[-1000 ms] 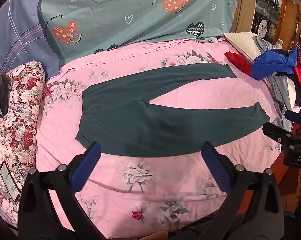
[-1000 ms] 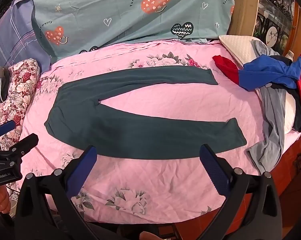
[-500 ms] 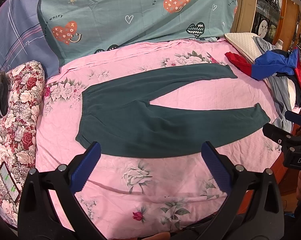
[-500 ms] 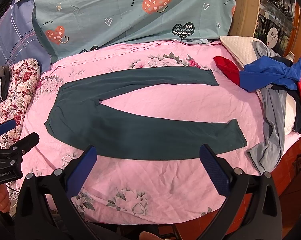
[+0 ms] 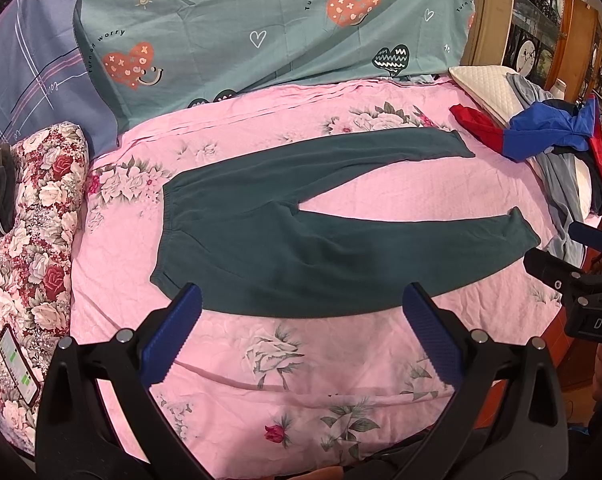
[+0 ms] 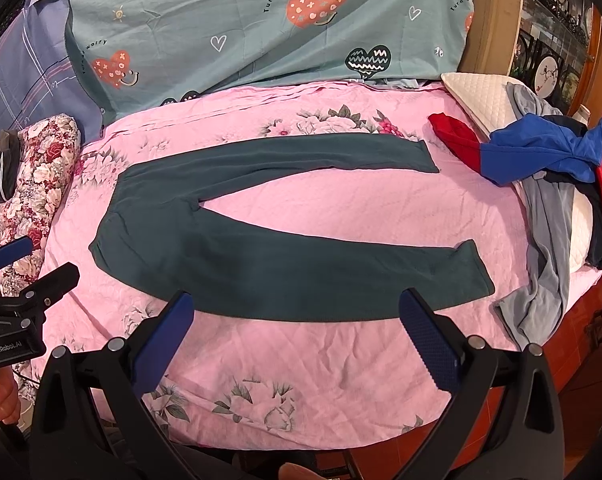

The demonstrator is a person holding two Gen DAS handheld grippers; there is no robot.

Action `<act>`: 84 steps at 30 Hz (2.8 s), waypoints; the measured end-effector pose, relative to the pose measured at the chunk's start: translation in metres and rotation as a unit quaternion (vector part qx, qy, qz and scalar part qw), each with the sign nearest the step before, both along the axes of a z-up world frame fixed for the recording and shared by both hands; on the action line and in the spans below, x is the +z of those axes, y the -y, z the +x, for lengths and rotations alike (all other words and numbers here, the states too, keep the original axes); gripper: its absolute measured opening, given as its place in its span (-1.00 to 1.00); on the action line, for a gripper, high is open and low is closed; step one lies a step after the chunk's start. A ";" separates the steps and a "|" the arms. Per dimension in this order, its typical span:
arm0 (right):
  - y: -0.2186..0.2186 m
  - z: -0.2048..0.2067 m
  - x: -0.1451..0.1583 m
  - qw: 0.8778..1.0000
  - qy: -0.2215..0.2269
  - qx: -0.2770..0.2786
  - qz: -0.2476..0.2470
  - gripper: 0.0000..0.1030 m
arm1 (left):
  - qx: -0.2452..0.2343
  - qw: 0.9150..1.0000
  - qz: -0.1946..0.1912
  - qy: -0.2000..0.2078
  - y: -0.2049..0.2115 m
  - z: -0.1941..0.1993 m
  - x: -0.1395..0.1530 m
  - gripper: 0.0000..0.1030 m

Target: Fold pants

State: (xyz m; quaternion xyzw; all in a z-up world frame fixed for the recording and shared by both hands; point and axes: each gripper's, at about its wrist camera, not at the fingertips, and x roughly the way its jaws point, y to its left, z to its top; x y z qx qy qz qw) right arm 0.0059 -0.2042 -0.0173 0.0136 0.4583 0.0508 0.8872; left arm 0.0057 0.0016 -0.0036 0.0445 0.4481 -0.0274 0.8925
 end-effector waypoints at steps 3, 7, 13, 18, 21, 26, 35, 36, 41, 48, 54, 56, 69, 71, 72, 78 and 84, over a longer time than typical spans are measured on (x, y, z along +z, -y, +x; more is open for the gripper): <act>0.000 0.000 0.000 1.000 0.000 -0.001 0.000 0.97 | 0.000 1.000 0.000 0.000 0.000 0.000 0.000 0.96; -0.002 0.002 0.001 1.000 -0.002 -0.002 0.000 0.97 | 0.001 1.000 0.000 0.000 0.000 0.000 0.000 0.96; -0.001 0.003 0.000 1.000 -0.003 -0.002 -0.001 0.97 | 0.001 1.000 0.000 0.000 0.000 0.000 0.000 0.96; 0.000 0.003 -0.001 1.000 -0.003 -0.001 -0.001 0.97 | -0.001 1.000 0.000 0.000 0.003 0.001 -0.001 0.96; 0.000 0.003 -0.001 1.000 -0.003 -0.001 -0.001 0.97 | -0.001 1.000 0.000 -0.001 0.004 0.001 -0.002 0.96; 0.000 0.003 -0.002 1.000 -0.005 -0.002 -0.004 0.97 | -0.005 1.000 0.000 -0.002 0.008 0.002 -0.007 0.96; 0.000 0.004 -0.002 1.000 -0.006 -0.003 -0.006 0.97 | -0.009 1.000 -0.006 -0.004 0.005 0.004 -0.006 0.96; 0.000 0.004 -0.002 1.000 -0.006 -0.003 -0.007 0.97 | -0.010 1.000 -0.006 -0.004 0.005 0.004 -0.007 0.96; -0.001 0.007 -0.003 1.000 -0.010 -0.006 -0.010 0.97 | -0.014 1.000 -0.008 -0.008 0.004 0.008 -0.008 0.96; -0.015 0.013 -0.007 1.000 -0.020 -0.006 -0.011 0.97 | -0.016 1.000 -0.004 -0.018 -0.010 0.016 -0.014 0.96; -0.057 0.019 -0.020 0.999 -0.023 0.045 0.008 0.97 | 0.039 0.998 0.032 -0.039 -0.087 0.033 -0.044 0.96; -0.085 0.021 -0.027 0.997 -0.018 0.079 0.013 0.97 | 0.069 0.995 0.035 -0.061 -0.129 0.043 -0.062 0.96; -0.300 0.041 -0.112 0.952 0.016 0.307 0.013 0.52 | -0.014 0.985 -0.121 -0.121 -0.256 0.114 -0.162 0.14; -0.319 0.051 -0.129 0.951 0.007 0.309 0.001 0.45 | -0.033 0.982 -0.127 -0.138 -0.257 0.125 -0.177 -0.08; -0.324 0.056 -0.136 0.952 0.000 0.307 0.000 0.40 | -0.038 0.980 -0.133 -0.145 -0.259 0.130 -0.183 -0.22; -0.338 0.079 -0.175 0.956 -0.027 0.291 -0.032 0.27 | -0.061 0.975 -0.157 -0.146 -0.263 0.142 -0.193 -0.26; -0.362 0.072 -0.186 0.946 -0.018 0.313 -0.083 -0.91 | -0.053 0.969 -0.194 -0.146 -0.274 0.147 -0.197 -0.64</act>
